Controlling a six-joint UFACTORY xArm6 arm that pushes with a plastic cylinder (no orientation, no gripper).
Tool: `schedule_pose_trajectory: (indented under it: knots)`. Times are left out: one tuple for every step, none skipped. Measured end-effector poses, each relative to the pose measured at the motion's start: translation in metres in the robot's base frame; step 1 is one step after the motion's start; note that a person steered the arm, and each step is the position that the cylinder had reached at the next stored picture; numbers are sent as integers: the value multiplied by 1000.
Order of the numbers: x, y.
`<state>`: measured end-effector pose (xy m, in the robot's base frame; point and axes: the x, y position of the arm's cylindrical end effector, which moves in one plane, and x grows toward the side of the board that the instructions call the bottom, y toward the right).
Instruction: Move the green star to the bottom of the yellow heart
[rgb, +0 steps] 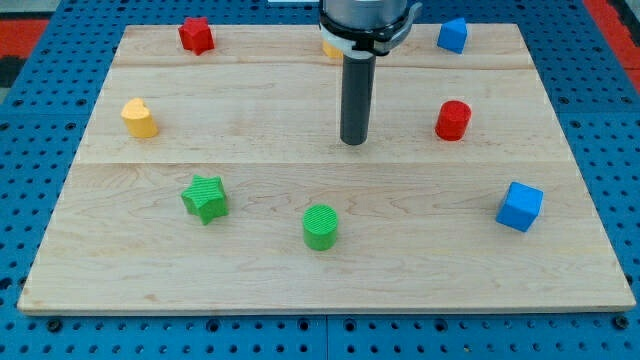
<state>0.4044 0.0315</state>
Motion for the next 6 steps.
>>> schedule_pose_trajectory:
  knots:
    - [0,-12]
    - [0,-19]
    - [12,-30]
    - [27,-37]
    - [36,-65]
    - [59,-81]
